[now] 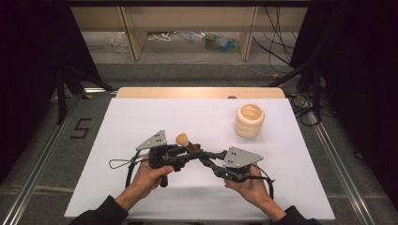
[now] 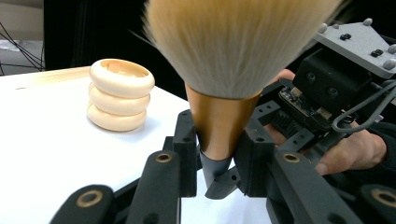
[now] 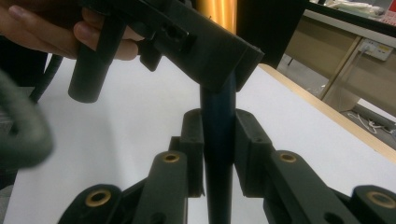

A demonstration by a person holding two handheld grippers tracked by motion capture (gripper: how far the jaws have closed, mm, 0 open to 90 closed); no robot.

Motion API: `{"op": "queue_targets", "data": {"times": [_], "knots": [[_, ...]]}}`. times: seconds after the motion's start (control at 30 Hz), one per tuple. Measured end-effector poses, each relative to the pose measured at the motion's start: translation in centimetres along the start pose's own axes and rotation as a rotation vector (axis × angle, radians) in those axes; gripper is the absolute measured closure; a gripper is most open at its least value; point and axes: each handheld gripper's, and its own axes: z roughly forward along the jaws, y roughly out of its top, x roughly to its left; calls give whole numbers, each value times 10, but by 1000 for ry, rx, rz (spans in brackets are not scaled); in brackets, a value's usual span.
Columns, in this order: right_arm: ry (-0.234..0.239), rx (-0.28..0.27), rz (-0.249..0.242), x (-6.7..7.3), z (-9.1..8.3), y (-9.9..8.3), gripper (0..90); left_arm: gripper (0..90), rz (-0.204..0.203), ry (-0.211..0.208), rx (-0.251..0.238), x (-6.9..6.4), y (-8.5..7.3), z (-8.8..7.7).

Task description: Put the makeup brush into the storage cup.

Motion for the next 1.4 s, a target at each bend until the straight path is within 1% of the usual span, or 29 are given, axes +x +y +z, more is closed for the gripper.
{"op": "queue_targets", "data": {"times": [0.07, 0.17, 0.2, 0.23, 0.27, 0.3, 0.33, 0.37, 0.4, 0.47, 0.5, 0.6, 0.67, 0.77, 0.83, 0.9, 0.93, 0.97, 1.03, 1.07, 1.1, 1.13, 1.17, 1.2, 1.27, 1.3, 1.33, 1.37, 1.4], "knots": [[9, -7, 18, 0, 0, 0, 756, 725, -3, -6, -1, 0, 0, 0], [5, -7, 12, 0, 0, 1, 749, 725, 1, -5, -1, 0, 1, -1], [0, -5, 20, 0, 1, 1, 707, 725, 1, -5, -5, 0, 1, -1], [-13, -1, 38, 0, -1, 1, 630, 725, 1, -6, -10, 0, 2, -1], [-13, -1, 38, 0, -1, 1, 630, 725, 8, -9, -13, 0, 3, -2], [-9, -1, 44, -1, -1, 1, 592, 725, -6, 1, -15, -1, 4, -3], [-29, -1, 49, -2, -2, 2, 550, 725, 13, -6, -18, 0, 5, -4], [-29, -1, 49, -2, -2, 2, 507, 725, 14, -5, -20, 0, 6, -4], [-17, 13, 57, -3, -2, 2, 475, 725, 4, 4, -20, -1, 7, -5], [-13, 29, 75, -5, -3, 0, 420, 725, 17, 10, -19, -1, 8, -6], [-13, 29, 75, -5, -3, 0, 420, 725, 10, 24, -14, -1, 8, -6], [-24, 27, 98, -7, -4, 0, 378, 725, 26, 46, -1, 0, 10, -6], [-19, 40, 108, -8, -5, -1, 358, 725, 47, 65, 11, 0, 11, -7], [-29, 50, 121, -9, -7, -3, 328, 725, 52, 91, 27, 1, 11, -7], [-40, 54, 127, -10, -11, -4, 317, 725, 77, 104, 43, 3, 13, -6], [-62, 53, 151, -12, -19, -7, 293, 725, 62, 115, 40, 3, 13, -5], [-62, 53, 151, -12, -19, -7, 293, 725, 68, 123, 48, 4, 14, -5], [-77, 58, 162, -15, -25, -10, 274, 725, 79, 134, 56, 5, 15, -5], [-88, 55, 171, -16, -28, -12, 265, 725, 94, 140, 60, 8, 17, -4], [-92, 59, 183, -17, -31, -13, 262, 725, 78, 146, 57, 8, 17, -3], [-103, 57, 187, -19, -34, -15, 256, 725, 82, 155, 59, 9, 18, -3], [-104, 69, 205, -19, -37, -17, 249, 725, 87, 161, 63, 10, 19, -3], [-113, 65, 218, -20, -39, -18, 242, 726, 90, 164, 60, 12, 21, -2], [-133, 50, 220, -23, -44, -21, 227, 725, 91, 174, 60, 15, 22, -1], [-140, 51, 223, -25, -46, -22, 224, 725, 103, 178, 63, 17, 24, -1], [-145, 55, 226, -26, -49, -24, 219, 725, 101, 187, 62, 18, 24, 0], [-153, 62, 227, -27, -52, -25, 210, 725, 111, 187, 63, 20, 26, 1], [-161, 54, 238, -28, -54, -26, 206, 725, 99, 191, 62, 21, 27, 2], [-165, 64, 240, -29, -57, -28, 201, 725, 107, 196, 63, 22, 27, 3]]}}
